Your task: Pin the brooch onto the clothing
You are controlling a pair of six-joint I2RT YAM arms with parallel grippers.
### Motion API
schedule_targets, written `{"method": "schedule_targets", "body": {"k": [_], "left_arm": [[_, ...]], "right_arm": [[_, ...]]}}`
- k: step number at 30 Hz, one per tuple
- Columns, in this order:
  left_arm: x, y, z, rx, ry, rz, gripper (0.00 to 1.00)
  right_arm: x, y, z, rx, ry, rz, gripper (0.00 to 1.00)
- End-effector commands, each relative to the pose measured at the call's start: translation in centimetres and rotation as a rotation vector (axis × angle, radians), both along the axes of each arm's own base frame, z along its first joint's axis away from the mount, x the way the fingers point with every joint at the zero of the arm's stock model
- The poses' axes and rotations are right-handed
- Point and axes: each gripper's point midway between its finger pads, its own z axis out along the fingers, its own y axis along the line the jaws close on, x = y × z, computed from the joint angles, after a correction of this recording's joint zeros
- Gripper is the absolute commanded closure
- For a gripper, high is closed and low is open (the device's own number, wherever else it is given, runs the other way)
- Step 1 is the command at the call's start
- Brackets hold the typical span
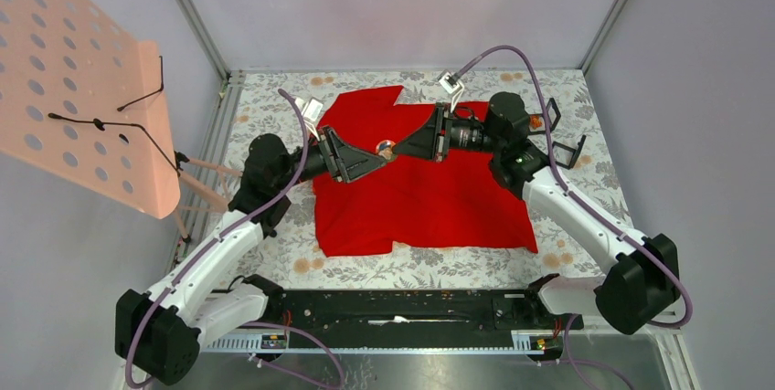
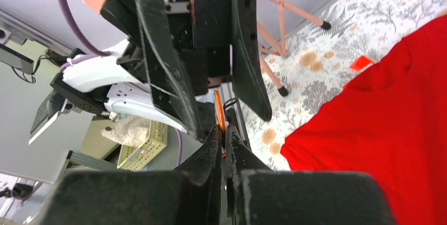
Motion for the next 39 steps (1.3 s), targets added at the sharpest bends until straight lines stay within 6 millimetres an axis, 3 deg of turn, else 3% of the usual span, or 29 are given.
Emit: {"method": "schedule_targets", "body": {"k": [1,7,19,26,29,30,34,39], "left_arm": [[-0.8,-0.6,2.4,-0.095,-0.064,-0.034,0.45],[-1.1,-1.0,2.8,-0.119,-0.074,-0.036,0.64],[-0.4,-1.1,3.0,-0.169,-0.047,-0.015,0.78],[-0.1,-1.0,2.8,-0.167,-0.048,0.001,1.0],[0.3,-1.0,2.3,-0.138,-0.061,0.023,1.0],[0.5,-0.9,2.0,-0.117,-0.07,0.038,1.0],[1.9,0.0,-1.2,0.098,-0.097,0.159,1.0],[3.8,2.7,-5.0,0.444,-0.173,0.385,1.0]], "right_arm": [[0.1,-0.3,3.8,0.113,-0.099,-0.037,1.0],[0.0,-0.4,3.9,0.118,-0.1,-0.041,1.0],[-0.4,-0.3,3.6,0.117,-0.088,-0.017,1.0],[-0.2,-0.3,2.6,0.092,-0.063,-0.026,1.0],[0.8,-0.5,1.6,0.05,-0.036,-0.085,0.84],[1.3,-0.7,1.2,0.031,-0.023,-0.116,0.75],[3.6,-2.5,-0.2,-0.014,0.045,-0.264,0.42],[6.5,-6.3,-3.3,-0.175,0.207,-0.512,0.33]]}}
